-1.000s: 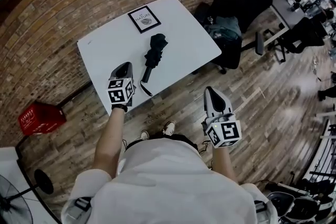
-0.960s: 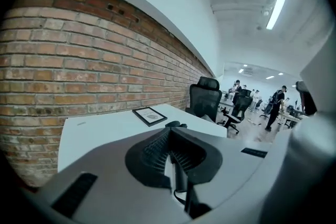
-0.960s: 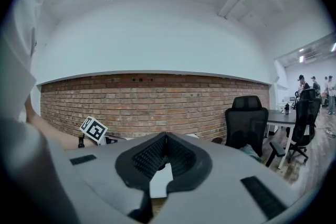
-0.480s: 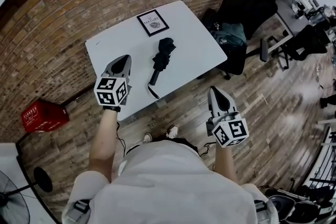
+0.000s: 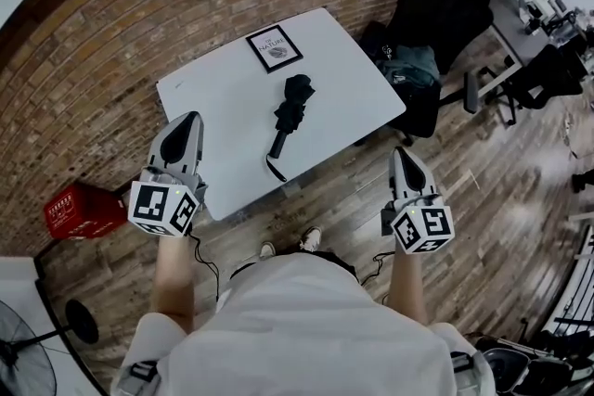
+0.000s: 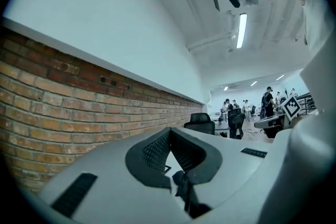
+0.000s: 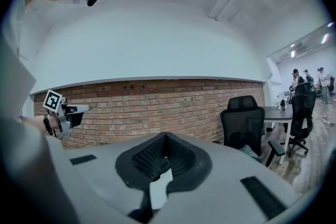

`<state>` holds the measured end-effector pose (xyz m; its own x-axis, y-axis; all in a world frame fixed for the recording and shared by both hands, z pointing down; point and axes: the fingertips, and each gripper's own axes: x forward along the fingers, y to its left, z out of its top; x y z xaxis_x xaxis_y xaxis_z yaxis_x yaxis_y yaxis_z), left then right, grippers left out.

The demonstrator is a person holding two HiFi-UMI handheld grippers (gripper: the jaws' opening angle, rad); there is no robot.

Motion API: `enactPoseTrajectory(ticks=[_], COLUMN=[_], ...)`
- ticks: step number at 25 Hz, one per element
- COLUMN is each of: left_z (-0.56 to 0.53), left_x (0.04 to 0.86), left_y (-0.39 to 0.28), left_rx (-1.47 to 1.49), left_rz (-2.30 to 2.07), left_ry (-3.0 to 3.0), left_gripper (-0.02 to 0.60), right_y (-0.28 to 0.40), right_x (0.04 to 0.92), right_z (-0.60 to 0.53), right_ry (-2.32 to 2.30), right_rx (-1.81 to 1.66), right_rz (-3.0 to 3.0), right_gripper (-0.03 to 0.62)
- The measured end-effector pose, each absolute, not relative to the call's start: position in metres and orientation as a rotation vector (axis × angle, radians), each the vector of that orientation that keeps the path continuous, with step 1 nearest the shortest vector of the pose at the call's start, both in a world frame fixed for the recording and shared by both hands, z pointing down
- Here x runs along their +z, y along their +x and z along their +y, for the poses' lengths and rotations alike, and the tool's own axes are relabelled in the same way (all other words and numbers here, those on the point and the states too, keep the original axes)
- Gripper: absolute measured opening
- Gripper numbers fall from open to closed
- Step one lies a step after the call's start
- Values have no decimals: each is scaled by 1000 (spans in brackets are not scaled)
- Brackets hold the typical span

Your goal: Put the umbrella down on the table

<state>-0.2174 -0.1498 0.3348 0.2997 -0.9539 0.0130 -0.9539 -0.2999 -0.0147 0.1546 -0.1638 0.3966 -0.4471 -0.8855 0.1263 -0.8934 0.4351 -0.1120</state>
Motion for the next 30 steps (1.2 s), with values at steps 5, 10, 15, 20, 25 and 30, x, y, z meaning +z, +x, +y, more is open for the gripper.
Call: enactPoseTrajectory(ticks=[5,10,15,20,25,30], left_z=[-113,-82,-68,-74,-80,-82], left_x=[327,326,330,329,322,317], left_y=[-223,-236,-240,-233,-229,-230], left_rx=[5,124,207,219,221,224], left_rz=[1906,1994,2068,2043,2006,1987], left_ry=[-2421,-2365,-2331,-2356,-2361,-2370], left_gripper=[23,23,23,23,23,23], right_y=[175,195,203,199,197,191], right_x=[398,397,394,392,392,391], right_z=[-169,-166,-163,-163,-158,-151], right_ry=[1704,1769,1815,1819,1822,1812], right_rx=[330,328,290,260,256,246], right_rz=[-2611,-2568,-2545,-2546,-2551,-2586], right_gripper=[20,20,20,20,20,21])
